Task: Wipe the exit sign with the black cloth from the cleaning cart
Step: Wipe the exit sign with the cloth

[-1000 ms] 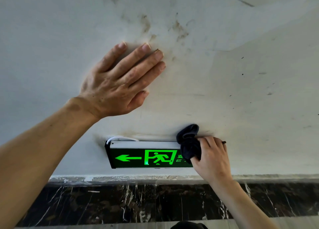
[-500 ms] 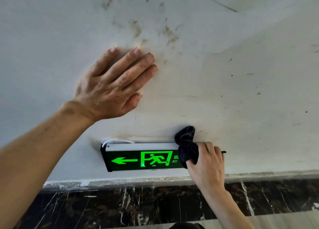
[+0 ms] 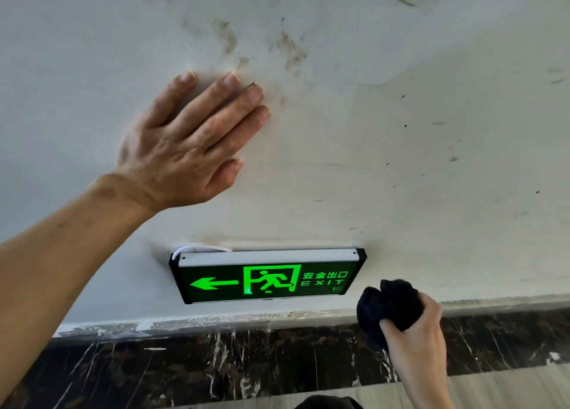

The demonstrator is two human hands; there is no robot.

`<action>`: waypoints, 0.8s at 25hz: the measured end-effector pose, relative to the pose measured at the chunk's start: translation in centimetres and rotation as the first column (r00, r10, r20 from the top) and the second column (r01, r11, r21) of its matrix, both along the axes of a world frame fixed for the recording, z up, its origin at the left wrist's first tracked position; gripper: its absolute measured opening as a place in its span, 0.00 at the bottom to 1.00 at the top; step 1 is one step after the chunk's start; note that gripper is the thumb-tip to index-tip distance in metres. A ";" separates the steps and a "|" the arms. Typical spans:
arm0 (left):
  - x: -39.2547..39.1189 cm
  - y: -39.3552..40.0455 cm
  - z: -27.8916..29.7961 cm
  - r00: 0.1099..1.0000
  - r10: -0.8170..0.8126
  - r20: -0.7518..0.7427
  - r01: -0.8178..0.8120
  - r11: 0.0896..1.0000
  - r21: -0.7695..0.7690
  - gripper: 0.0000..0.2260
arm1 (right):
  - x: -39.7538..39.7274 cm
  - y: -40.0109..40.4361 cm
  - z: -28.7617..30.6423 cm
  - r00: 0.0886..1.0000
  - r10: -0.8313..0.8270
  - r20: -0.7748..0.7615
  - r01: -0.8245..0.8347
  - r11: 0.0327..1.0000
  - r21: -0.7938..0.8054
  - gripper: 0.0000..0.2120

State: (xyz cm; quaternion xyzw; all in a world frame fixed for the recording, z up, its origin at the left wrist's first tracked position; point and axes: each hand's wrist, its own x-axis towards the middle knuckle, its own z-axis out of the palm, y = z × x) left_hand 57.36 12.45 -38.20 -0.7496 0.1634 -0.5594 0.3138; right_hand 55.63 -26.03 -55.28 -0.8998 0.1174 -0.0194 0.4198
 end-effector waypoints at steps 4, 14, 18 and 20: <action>0.0 -0.2 0.1 1.000 -0.001 0.011 0.001 1.000 0.010 0.30 | 2.5 0.2 2.7 0.987 0.085 0.139 -0.092 0.995 0.044 0.33; 0.0 -0.2 0.1 1.000 0.012 0.011 -0.012 1.000 0.029 0.30 | 5.0 4.0 1.3 0.970 0.163 0.181 -0.219 0.909 0.354 0.24; -0.1 -0.3 0.1 0.999 0.023 0.023 -0.024 0.999 0.031 0.33 | 4.7 4.1 -0.6 0.988 0.087 0.127 -0.137 0.870 0.474 0.24; -0.1 -0.4 0.2 0.999 0.024 0.023 -0.024 0.999 0.035 0.34 | 4.9 4.1 -1.1 0.990 0.065 0.128 -0.118 0.876 0.468 0.23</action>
